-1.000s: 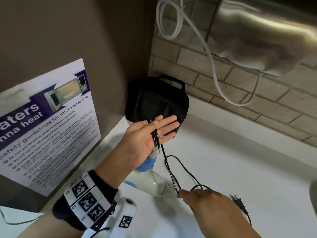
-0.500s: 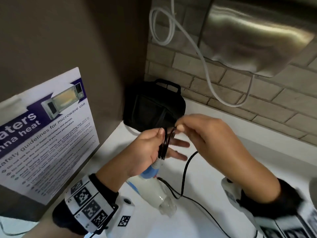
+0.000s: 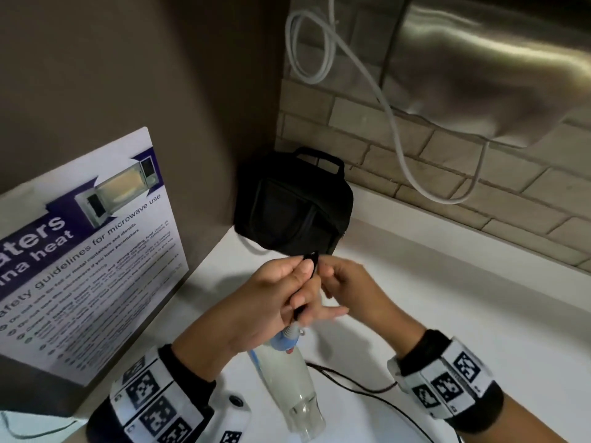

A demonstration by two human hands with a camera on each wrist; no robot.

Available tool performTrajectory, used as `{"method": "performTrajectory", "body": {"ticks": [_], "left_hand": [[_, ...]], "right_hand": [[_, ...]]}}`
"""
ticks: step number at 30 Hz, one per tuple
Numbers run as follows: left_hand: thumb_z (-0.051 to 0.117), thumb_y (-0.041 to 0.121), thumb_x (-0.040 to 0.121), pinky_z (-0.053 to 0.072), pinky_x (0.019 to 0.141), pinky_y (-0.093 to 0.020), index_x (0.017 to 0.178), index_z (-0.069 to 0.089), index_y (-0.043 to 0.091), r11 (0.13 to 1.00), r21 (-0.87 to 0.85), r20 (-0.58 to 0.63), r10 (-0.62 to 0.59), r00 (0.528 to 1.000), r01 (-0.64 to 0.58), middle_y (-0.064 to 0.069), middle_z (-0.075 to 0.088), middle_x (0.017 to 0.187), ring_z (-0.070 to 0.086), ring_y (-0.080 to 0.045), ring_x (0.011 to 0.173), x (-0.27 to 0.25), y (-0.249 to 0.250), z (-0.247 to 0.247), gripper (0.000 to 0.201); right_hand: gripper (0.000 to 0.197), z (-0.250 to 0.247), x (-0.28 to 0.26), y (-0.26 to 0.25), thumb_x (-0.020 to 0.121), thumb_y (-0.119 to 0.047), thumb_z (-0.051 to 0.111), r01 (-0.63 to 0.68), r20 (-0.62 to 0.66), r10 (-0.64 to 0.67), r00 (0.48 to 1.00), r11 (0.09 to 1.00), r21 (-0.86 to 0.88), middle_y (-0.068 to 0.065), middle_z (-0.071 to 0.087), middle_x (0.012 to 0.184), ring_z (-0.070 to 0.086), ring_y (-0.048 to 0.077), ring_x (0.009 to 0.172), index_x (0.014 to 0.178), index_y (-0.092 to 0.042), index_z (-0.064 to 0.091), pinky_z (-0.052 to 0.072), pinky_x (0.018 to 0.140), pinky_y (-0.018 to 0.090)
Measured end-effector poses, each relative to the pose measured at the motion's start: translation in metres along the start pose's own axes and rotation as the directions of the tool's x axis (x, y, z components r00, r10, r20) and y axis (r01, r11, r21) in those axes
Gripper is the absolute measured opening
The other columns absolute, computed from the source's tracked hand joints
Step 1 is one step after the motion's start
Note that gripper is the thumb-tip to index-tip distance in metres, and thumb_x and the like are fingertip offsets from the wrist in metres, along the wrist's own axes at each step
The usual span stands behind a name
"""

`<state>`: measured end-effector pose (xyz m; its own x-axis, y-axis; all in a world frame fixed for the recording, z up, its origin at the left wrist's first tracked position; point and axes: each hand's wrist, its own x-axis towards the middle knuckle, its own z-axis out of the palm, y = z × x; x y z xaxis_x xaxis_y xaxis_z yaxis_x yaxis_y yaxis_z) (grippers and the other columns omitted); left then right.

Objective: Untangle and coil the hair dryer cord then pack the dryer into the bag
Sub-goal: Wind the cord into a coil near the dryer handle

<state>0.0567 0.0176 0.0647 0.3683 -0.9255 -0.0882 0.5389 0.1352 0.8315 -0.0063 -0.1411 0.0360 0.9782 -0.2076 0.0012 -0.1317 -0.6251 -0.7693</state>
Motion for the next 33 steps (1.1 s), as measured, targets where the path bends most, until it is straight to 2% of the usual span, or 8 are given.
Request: {"method": "performTrajectory", "body": {"ticks": [4, 8, 16, 18, 22, 25, 30, 33], "left_hand": [[0.026, 0.011, 0.104, 0.040, 0.102, -0.061, 0.092, 0.043, 0.005, 0.998, -0.030, -0.121, 0.058, 0.991, -0.063, 0.003, 0.047, 0.054, 0.060, -0.021, 0.057, 0.004, -0.003, 0.002, 0.022], [0.024, 0.013, 0.104, 0.056, 0.088, -0.046, 0.091, 0.040, 0.008, 0.995, -0.024, -0.195, 0.094, 0.976, -0.101, -0.007, 0.071, 0.071, 0.072, -0.030, 0.070, 0.005, -0.002, 0.004, 0.021], [0.017, 0.014, 0.106, 0.043, 0.104, -0.050, 0.088, 0.041, 0.008, 0.977, 0.032, -0.283, 0.209, 0.936, -0.209, -0.021, 0.070, 0.112, 0.067, -0.037, 0.105, 0.012, -0.002, 0.003, 0.030], [0.017, 0.017, 0.106, 0.044, 0.103, -0.046, 0.092, 0.039, 0.008, 0.977, 0.088, -0.282, 0.210, 0.936, -0.193, -0.020, 0.070, 0.112, 0.068, -0.033, 0.105, 0.013, -0.003, 0.005, 0.028], [0.024, 0.023, 0.105, 0.053, 0.080, -0.032, 0.087, 0.044, 0.012, 0.951, 0.285, -0.237, 0.187, 0.953, -0.116, -0.009, 0.071, 0.091, 0.068, -0.026, 0.088, 0.014, -0.011, 0.009, 0.029], [0.037, 0.032, 0.094, 0.047, 0.094, -0.058, 0.085, 0.048, 0.009, 0.898, 0.434, -0.130, 0.137, 0.982, -0.068, -0.010, 0.054, 0.081, 0.055, -0.026, 0.086, 0.013, -0.018, 0.007, 0.026], [0.030, 0.031, 0.096, 0.051, 0.088, -0.043, 0.096, 0.043, 0.007, 0.972, 0.236, 0.042, -0.017, 0.999, 0.007, -0.016, 0.073, 0.083, 0.071, -0.037, 0.076, -0.002, -0.007, 0.009, 0.028], [0.029, 0.022, 0.103, 0.042, 0.100, -0.059, 0.098, 0.045, 0.004, 0.987, 0.162, 0.008, -0.020, 1.000, 0.018, -0.010, 0.068, 0.064, 0.064, -0.025, 0.054, -0.007, -0.008, 0.003, 0.025]], "right_hand": [[0.014, 0.020, -0.028, -0.007, 0.093, -0.012, 0.047, -0.042, 0.064, 0.047, 0.997, 0.997, -0.071, -0.031, 0.059, 0.069, 0.057, -0.010, 0.066, 0.090, -0.024, 0.053, 0.040, 0.062, 0.007], [0.021, 0.023, -0.055, -0.026, 0.101, -0.032, 0.030, -0.009, 0.057, 0.038, 0.998, 0.900, -0.437, 0.001, 0.062, 0.084, 0.060, 0.028, 0.078, 0.110, -0.024, 0.048, 0.041, 0.062, 0.034], [0.048, 0.006, -0.102, -0.061, 0.092, -0.050, 0.008, -0.002, 0.111, 0.089, 0.990, 0.789, -0.614, -0.003, 0.066, 0.104, 0.061, 0.026, 0.088, 0.117, -0.031, 0.043, 0.047, 0.072, 0.034], [0.057, -0.006, -0.106, -0.071, 0.083, -0.055, 0.002, 0.021, 0.063, 0.021, 0.998, 0.798, -0.603, -0.007, 0.067, 0.095, 0.062, 0.022, 0.080, 0.110, -0.032, 0.047, 0.048, 0.066, 0.033], [0.024, -0.031, -0.089, -0.090, 0.091, -0.044, 0.034, 0.088, -0.077, -0.176, 0.981, 0.769, -0.633, -0.015, 0.070, 0.080, 0.063, 0.014, 0.063, 0.092, -0.033, 0.056, 0.044, 0.047, 0.027], [0.035, -0.045, -0.068, -0.095, 0.090, -0.050, 0.030, 0.085, -0.088, -0.174, 0.981, 0.788, -0.610, -0.011, 0.067, 0.086, 0.063, 0.013, 0.074, 0.091, -0.030, 0.059, 0.051, 0.058, 0.034], [0.034, -0.060, -0.036, -0.087, 0.084, -0.054, 0.037, 0.081, -0.149, -0.196, 0.969, 0.824, -0.560, -0.011, 0.062, 0.084, 0.055, 0.007, 0.074, 0.087, -0.032, 0.063, 0.044, 0.060, 0.030], [0.035, -0.061, -0.019, -0.071, 0.085, -0.057, 0.039, 0.106, -0.154, -0.213, 0.965, 0.851, -0.514, -0.012, 0.060, 0.080, 0.055, 0.007, 0.072, 0.084, -0.030, 0.062, 0.044, 0.059, 0.030]]}}
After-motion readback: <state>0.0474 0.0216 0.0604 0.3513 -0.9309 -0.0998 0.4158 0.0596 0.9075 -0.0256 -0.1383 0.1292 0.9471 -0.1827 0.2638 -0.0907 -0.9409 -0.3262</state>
